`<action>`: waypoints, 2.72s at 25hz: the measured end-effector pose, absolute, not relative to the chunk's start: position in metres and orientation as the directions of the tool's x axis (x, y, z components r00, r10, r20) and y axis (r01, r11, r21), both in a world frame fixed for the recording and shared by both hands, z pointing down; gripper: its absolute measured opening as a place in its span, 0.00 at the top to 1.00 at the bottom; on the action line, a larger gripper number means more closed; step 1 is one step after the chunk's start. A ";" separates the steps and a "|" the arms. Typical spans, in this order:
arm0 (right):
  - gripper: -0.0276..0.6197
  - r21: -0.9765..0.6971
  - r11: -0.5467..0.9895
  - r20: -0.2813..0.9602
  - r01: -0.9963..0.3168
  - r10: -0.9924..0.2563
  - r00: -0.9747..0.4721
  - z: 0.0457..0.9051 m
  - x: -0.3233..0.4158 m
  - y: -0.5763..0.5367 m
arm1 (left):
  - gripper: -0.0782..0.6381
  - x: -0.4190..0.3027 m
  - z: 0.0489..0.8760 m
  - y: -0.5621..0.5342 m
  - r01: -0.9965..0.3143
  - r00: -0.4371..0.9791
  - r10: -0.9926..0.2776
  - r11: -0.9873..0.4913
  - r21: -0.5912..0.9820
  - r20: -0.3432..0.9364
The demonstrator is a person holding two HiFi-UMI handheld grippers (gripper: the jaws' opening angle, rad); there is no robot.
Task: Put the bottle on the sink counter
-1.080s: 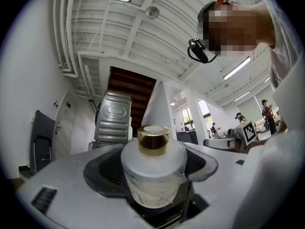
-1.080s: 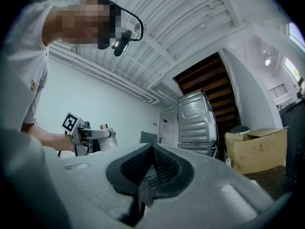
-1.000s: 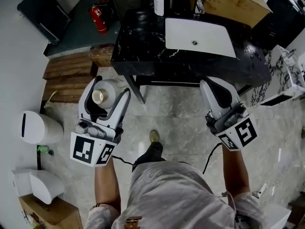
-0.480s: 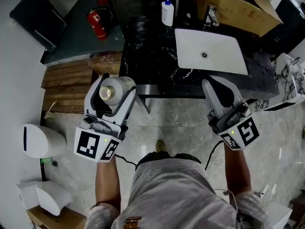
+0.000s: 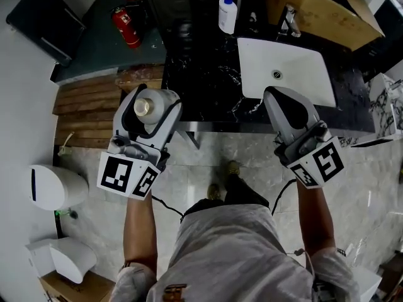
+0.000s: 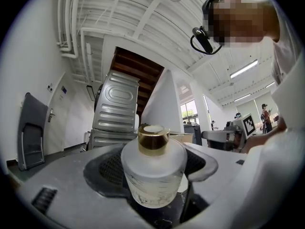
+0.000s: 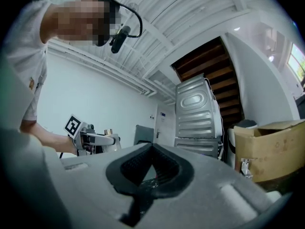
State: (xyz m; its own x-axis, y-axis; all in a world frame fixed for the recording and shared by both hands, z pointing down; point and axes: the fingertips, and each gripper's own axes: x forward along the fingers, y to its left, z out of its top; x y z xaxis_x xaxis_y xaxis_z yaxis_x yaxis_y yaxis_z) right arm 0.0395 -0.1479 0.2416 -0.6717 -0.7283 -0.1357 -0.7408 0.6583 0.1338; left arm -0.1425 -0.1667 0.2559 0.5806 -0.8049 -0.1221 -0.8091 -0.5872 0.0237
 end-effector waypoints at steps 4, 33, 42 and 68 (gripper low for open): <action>0.96 0.140 0.680 -0.131 -0.720 -0.708 -0.694 0.243 0.034 -0.179 | 0.43 -0.139 0.263 -0.194 -0.821 0.566 -0.818 -0.570 0.022 -0.103; 0.96 0.042 0.788 0.020 -0.614 -0.615 -0.788 0.314 0.013 -0.328 | 0.43 -0.137 0.373 -0.382 -0.862 0.507 -0.852 -0.506 0.043 0.134; 0.96 0.029 0.778 0.058 -0.627 -0.628 -0.776 0.334 0.003 -0.338 | 0.43 -0.143 0.414 -0.409 -0.867 0.496 -0.845 -0.494 0.066 0.198; 0.96 0.003 0.761 0.103 -0.649 -0.646 -0.756 0.354 0.006 -0.350 | 0.43 -0.141 0.468 -0.426 -0.861 0.495 -0.796 -0.503 0.074 0.348</action>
State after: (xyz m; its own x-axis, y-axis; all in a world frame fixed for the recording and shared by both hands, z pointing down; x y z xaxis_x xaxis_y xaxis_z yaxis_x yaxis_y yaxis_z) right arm 0.0056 -0.3504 0.3540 -0.7564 -0.6459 0.1031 -0.6491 0.7607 0.0033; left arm -0.1413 -0.4265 0.4678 0.4951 -0.7962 0.3478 -0.8610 -0.5031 0.0738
